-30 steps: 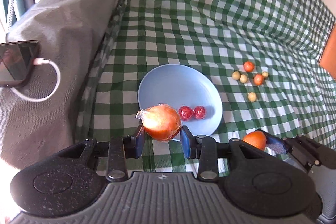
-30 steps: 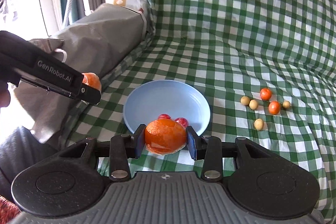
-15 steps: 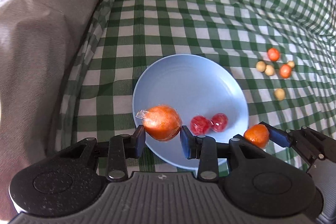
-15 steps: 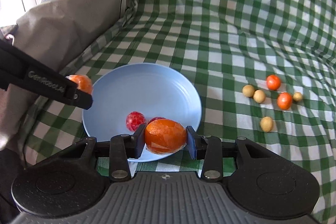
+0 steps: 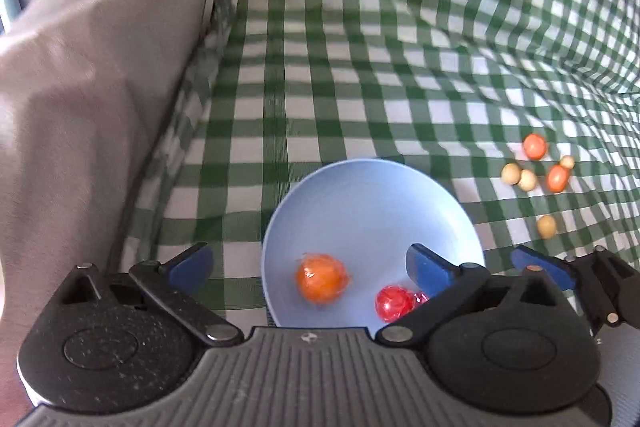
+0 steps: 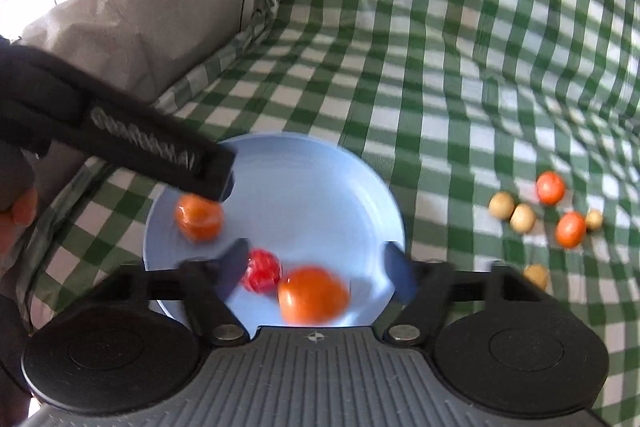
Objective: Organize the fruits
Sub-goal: 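Open both grippers to drop the orange fruits into the plate, then lift both tools away from the plate, then grasp a tan round fruit with the left gripper while the right gripper grasps another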
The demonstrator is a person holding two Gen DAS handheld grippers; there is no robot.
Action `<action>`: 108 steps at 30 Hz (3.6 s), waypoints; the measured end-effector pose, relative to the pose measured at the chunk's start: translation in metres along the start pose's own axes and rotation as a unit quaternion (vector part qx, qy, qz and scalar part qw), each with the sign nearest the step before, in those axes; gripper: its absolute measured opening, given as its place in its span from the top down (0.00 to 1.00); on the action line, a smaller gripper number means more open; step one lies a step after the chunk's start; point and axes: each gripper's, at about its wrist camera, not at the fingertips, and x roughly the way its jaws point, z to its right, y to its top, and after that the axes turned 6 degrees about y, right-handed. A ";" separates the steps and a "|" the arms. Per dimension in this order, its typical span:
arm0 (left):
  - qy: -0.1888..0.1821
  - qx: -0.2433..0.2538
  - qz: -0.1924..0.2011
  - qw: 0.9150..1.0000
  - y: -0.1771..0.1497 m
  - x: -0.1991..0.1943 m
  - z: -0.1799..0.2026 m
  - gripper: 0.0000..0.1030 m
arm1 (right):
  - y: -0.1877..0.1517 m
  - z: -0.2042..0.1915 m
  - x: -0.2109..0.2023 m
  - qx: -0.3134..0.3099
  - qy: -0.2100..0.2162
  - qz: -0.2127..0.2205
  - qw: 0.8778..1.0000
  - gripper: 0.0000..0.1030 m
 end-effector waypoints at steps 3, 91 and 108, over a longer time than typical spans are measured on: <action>0.009 0.009 -0.004 1.000 -0.010 -0.019 -0.003 0.00 | -0.002 -0.002 -0.021 -0.010 0.000 0.000 1.000 0.12; 0.025 0.149 0.007 0.988 0.043 0.012 0.152 0.00 | -0.077 0.170 0.029 0.131 -0.146 0.060 0.979 0.70; -0.091 0.332 -0.025 0.938 0.075 0.151 0.261 0.16 | -0.090 0.212 0.023 0.196 -0.208 0.091 0.954 0.73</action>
